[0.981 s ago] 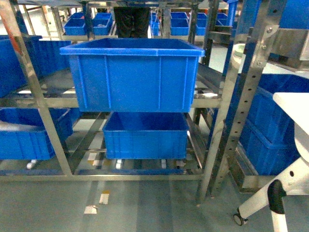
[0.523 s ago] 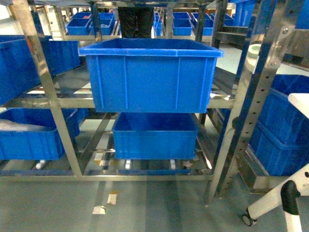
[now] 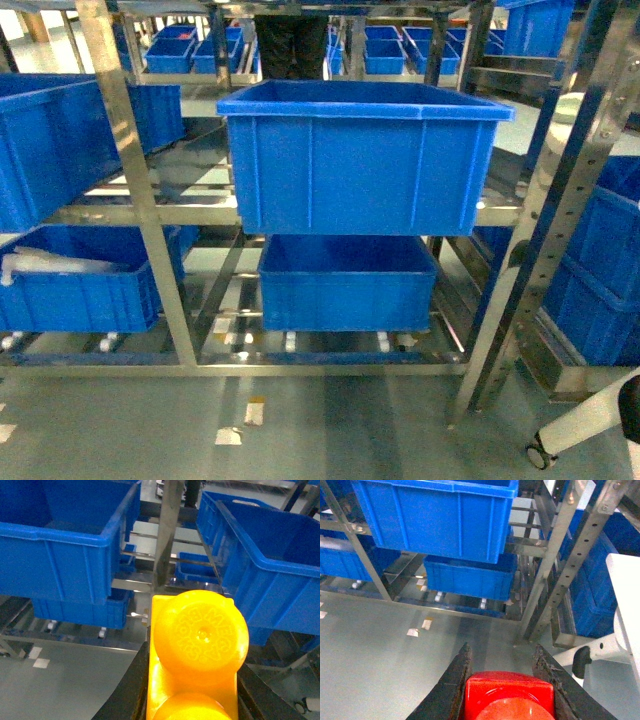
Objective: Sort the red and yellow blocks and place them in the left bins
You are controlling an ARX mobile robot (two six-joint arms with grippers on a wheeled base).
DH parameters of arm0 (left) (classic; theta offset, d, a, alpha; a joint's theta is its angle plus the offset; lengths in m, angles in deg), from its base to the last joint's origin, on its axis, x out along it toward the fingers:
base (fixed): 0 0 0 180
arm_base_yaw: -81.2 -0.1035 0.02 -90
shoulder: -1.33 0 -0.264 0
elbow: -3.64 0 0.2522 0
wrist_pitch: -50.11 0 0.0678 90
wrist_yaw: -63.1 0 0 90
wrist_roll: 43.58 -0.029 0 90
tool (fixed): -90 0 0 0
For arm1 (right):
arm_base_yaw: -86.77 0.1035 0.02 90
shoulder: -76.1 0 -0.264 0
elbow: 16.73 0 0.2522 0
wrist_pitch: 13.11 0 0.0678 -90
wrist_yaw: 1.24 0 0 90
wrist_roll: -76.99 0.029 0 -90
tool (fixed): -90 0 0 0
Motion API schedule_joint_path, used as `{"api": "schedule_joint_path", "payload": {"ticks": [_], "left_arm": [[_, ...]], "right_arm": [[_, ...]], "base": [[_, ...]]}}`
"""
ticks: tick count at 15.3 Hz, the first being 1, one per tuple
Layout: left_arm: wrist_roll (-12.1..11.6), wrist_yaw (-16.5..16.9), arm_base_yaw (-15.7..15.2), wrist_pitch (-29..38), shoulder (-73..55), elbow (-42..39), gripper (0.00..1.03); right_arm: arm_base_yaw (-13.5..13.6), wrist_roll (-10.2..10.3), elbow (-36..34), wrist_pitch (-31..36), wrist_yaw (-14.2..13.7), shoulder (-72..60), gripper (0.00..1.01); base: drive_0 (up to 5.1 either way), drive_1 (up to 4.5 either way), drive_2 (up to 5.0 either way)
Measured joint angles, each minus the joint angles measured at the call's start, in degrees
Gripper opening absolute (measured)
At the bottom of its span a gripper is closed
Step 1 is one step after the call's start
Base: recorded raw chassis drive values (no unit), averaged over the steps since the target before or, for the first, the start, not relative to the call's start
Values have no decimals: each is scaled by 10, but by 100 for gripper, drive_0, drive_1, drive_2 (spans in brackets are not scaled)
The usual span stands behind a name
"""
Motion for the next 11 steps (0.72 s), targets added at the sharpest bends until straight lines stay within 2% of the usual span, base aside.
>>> {"api": "schedule_joint_path", "payload": {"ticks": [11], "left_arm": [[0, 0, 0, 0, 1, 1, 27]], "right_arm": [[0, 0, 0, 0, 2, 2, 29]], "base": [[-488, 253, 253]]}}
